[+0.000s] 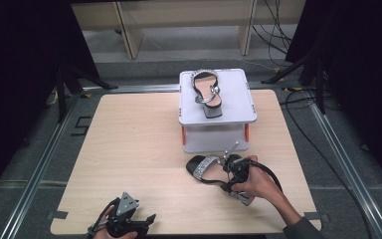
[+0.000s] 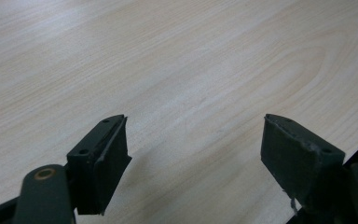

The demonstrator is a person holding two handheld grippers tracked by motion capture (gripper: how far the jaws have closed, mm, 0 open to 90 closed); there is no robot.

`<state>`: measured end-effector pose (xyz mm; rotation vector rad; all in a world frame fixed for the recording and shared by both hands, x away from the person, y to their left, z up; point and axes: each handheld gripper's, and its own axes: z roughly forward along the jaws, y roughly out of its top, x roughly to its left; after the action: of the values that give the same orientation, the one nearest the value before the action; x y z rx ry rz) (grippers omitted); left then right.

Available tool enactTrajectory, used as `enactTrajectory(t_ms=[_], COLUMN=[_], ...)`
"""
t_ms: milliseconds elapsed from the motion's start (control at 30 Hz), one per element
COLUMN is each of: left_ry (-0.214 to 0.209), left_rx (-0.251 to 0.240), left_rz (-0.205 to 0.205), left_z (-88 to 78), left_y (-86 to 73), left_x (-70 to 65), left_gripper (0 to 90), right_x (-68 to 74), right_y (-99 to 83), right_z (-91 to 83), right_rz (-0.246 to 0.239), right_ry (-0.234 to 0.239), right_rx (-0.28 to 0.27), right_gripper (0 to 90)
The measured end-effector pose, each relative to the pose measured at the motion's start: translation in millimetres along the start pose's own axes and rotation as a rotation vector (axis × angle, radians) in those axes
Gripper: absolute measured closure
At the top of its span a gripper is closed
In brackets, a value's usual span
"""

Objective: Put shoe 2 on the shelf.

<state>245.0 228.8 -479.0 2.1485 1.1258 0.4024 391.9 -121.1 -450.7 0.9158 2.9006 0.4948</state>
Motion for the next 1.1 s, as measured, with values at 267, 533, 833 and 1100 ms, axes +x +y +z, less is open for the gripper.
enactTrajectory(t_ms=[267,533,833,1100], left_ry=[-0.010,-0.001,-0.008,0.005], left_rx=[0.017,-0.007,0.015,-0.017], left_rz=[0.022,0.004,0.030,-0.011], left_z=[-3.2,-2.2,-5.0,-1.1], left_y=[0.5,-0.3,-0.1,-1.7], left_x=[1.9,-0.5,0.7,-0.1], left_gripper=[22.3,22.3,22.5,22.8], right_x=[2.5,2.8,-2.3,-6.6], right_y=[2.6,4.5,4.7,7.9], right_z=[6.0,5.7,-5.0,-25.7], right_rz=[0.011,0.011,-0.006,0.021], right_ry=[-0.009,-0.026,-0.029,-0.007], right_rx=[0.030,0.038,-0.011,-0.089], right_gripper=[38.8,40.6,42.2,42.3])
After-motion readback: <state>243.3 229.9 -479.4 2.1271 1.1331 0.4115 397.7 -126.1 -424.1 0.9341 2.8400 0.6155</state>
